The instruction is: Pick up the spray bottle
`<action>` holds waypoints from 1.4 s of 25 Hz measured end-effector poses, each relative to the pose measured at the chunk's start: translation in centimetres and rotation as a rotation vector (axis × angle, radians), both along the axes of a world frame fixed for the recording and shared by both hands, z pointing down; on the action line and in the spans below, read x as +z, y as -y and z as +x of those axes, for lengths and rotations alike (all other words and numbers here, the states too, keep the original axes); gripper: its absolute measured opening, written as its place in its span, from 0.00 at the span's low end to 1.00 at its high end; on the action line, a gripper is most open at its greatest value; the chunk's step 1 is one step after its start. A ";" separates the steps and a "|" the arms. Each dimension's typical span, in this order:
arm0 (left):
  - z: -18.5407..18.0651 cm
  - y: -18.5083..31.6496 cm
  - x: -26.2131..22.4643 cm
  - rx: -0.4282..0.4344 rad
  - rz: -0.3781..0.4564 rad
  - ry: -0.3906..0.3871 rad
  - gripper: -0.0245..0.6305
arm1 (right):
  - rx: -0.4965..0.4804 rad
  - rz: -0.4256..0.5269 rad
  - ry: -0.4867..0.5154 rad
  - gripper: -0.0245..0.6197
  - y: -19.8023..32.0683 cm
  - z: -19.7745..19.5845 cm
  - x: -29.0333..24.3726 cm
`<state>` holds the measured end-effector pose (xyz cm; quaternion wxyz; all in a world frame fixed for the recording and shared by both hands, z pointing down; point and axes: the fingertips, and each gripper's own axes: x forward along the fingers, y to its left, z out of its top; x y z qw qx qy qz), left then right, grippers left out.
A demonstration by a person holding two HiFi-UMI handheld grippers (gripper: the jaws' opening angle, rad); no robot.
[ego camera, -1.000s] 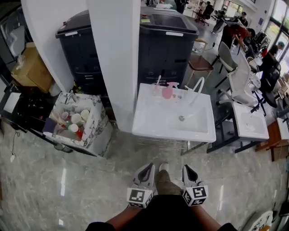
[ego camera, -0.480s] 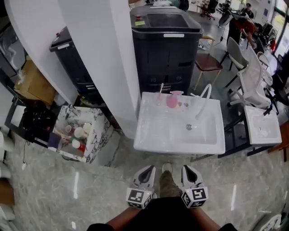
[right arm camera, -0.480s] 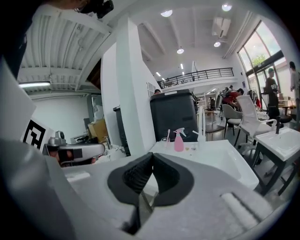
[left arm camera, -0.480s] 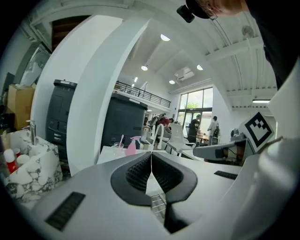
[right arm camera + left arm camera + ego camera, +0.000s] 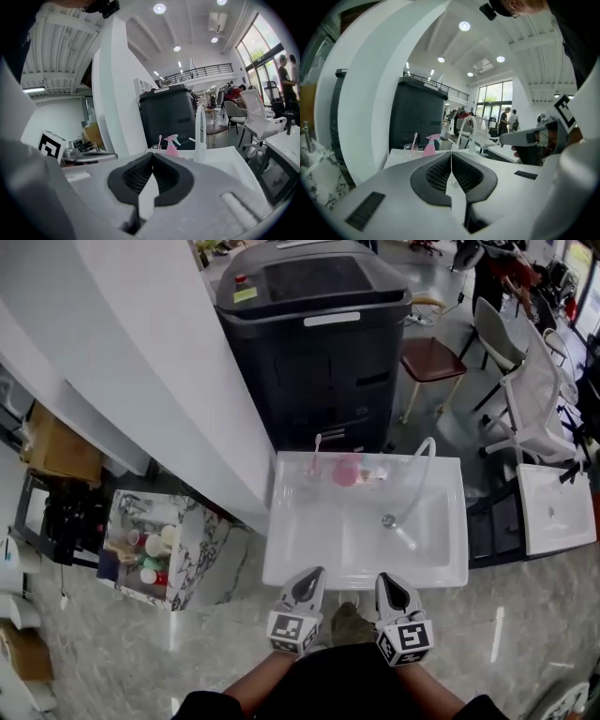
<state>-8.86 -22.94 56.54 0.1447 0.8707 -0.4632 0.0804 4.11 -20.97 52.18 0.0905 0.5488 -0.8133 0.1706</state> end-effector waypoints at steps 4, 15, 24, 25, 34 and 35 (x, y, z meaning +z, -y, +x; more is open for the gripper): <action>2.2 5.6 3.1 -0.007 -0.052 0.031 0.07 | -0.039 -0.008 -0.001 0.04 3.6 0.9 0.3; 7.2 18.4 7.5 -0.032 -0.067 0.066 0.25 | -0.077 -0.005 0.025 0.04 12.1 3.9 1.6; 7.3 24.3 11.7 -0.121 -0.172 0.082 0.37 | -0.118 -0.022 0.049 0.04 15.7 3.9 2.3; 7.4 24.7 12.2 -0.128 -0.183 0.086 0.38 | -0.121 -0.023 0.050 0.04 16.0 4.0 2.4; 8.4 28.4 15.7 -0.113 -0.236 0.105 0.48 | -0.165 -0.047 0.053 0.04 17.5 2.9 3.4; 8.9 28.6 16.0 -0.096 -0.239 0.113 0.49 | -0.168 -0.050 0.055 0.04 17.6 2.9 3.6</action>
